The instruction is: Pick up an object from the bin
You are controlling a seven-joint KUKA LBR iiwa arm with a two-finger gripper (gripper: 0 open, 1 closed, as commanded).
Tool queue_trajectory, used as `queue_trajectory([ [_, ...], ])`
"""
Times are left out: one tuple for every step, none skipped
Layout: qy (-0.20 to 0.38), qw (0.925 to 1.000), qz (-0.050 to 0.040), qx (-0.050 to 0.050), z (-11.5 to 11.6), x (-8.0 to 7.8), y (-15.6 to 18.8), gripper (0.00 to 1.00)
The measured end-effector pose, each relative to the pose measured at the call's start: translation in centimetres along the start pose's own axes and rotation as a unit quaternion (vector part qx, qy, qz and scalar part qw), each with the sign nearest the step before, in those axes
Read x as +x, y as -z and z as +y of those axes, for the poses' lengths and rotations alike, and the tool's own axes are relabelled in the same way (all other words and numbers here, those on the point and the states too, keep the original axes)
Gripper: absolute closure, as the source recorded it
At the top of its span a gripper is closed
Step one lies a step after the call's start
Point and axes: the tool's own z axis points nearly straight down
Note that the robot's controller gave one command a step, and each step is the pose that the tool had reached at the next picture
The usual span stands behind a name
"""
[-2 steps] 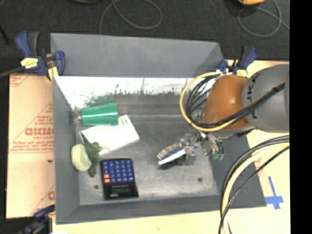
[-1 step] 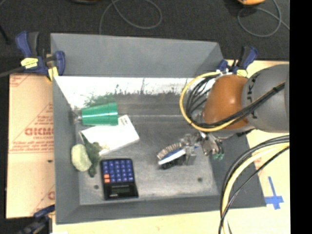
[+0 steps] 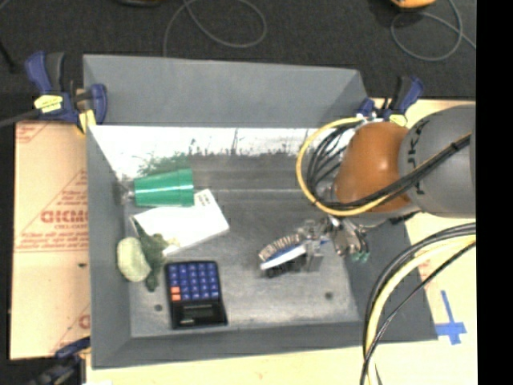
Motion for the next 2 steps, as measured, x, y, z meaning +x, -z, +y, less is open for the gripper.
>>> queue_trajectory([
  [0.0, 1.0, 0.001, 0.0, -0.05, -0.02, 0.89, 1.0],
  [0.0, 1.0, -0.0003, 0.0, -0.1, -0.11, 1.32, 1.0],
])
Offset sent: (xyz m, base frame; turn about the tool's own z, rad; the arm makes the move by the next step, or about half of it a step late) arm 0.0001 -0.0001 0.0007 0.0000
